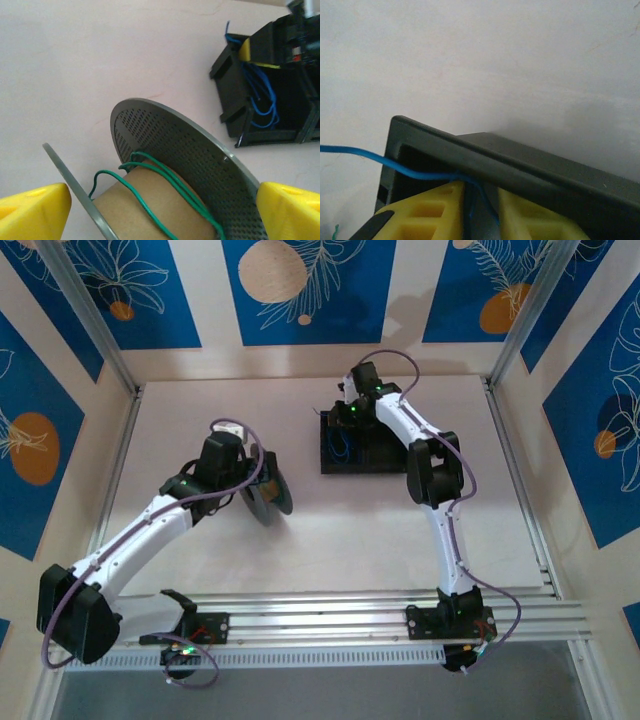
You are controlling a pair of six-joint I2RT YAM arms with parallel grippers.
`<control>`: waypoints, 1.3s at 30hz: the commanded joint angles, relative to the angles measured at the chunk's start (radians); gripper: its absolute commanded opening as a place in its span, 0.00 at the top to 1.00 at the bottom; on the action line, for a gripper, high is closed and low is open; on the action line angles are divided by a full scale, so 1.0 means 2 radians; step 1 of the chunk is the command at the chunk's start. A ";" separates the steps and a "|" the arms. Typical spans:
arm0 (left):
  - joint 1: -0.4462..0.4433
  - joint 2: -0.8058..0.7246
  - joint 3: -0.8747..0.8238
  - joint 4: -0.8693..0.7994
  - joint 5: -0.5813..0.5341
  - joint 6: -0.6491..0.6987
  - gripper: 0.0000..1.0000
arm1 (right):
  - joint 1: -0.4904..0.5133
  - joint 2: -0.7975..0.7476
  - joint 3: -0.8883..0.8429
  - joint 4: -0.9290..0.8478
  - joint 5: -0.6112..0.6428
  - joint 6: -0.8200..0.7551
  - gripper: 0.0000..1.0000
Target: Wrap the cables
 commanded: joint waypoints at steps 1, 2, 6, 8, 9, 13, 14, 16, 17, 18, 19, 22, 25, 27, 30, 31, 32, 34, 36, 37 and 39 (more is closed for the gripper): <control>0.012 0.002 -0.008 0.058 0.041 0.022 0.06 | 0.006 0.004 0.014 -0.020 0.007 -0.012 0.89; 0.014 0.003 -0.008 0.062 0.046 0.023 0.05 | 0.007 0.000 0.014 -0.021 0.014 -0.013 0.94; 0.028 0.005 -0.001 0.046 0.045 0.023 0.03 | 0.012 -0.038 -0.009 -0.010 0.044 -0.018 1.00; 0.033 0.006 0.003 0.036 0.046 0.021 0.01 | 0.016 -0.059 -0.017 -0.008 0.062 -0.020 1.00; 0.034 0.005 0.005 0.031 0.046 0.021 0.00 | 0.017 -0.071 -0.021 -0.006 0.072 -0.020 1.00; 0.036 -0.002 0.005 0.023 0.041 0.018 0.00 | 0.019 -0.111 -0.037 -0.002 0.097 -0.021 1.00; 0.036 -0.004 0.005 0.022 0.040 0.017 0.00 | 0.019 -0.122 -0.042 0.000 0.101 -0.021 1.00; 0.036 -0.006 0.004 0.019 0.037 0.017 0.00 | 0.019 -0.141 -0.051 0.002 0.103 -0.020 1.00; 0.036 -0.006 0.006 0.016 0.035 0.017 0.00 | 0.019 -0.151 -0.055 0.003 0.106 -0.019 1.00; 0.037 -0.006 0.007 0.012 0.035 0.017 0.00 | 0.020 -0.161 -0.060 0.004 0.109 -0.017 1.00; 0.037 -0.006 0.009 0.008 0.032 0.017 0.00 | 0.019 -0.170 -0.064 0.004 0.111 -0.015 1.00; 0.037 -0.013 0.012 0.000 0.022 0.019 0.00 | 0.018 -0.199 -0.077 0.006 0.109 -0.006 1.00; 0.038 -0.027 0.017 -0.008 0.013 0.020 0.00 | 0.019 -0.228 -0.086 0.005 0.095 0.001 1.00; 0.039 -0.035 0.029 -0.019 0.010 0.026 0.00 | 0.020 -0.251 -0.095 0.007 0.086 0.008 1.00; 0.038 -0.046 0.056 -0.042 0.018 0.038 0.00 | 0.021 -0.288 -0.113 0.008 0.061 0.023 1.00; 0.038 -0.050 0.064 -0.047 0.024 0.041 0.00 | 0.021 -0.299 -0.119 0.010 0.051 0.028 1.00; 0.038 -0.053 0.075 -0.054 0.036 0.045 0.00 | 0.020 -0.314 -0.130 0.016 0.034 0.034 1.00; 0.039 -0.058 0.095 -0.066 0.062 0.047 0.00 | 0.018 -0.346 -0.163 0.037 -0.007 0.042 1.00; 0.039 -0.061 0.116 -0.073 0.098 0.046 0.01 | 0.016 -0.381 -0.204 0.069 -0.063 0.045 1.00; 0.039 -0.061 0.125 -0.074 0.116 0.044 0.02 | 0.015 -0.395 -0.218 0.078 -0.080 0.046 1.00; 0.039 -0.062 0.142 -0.070 0.161 0.036 0.06 | 0.013 -0.419 -0.247 0.088 -0.121 0.044 1.00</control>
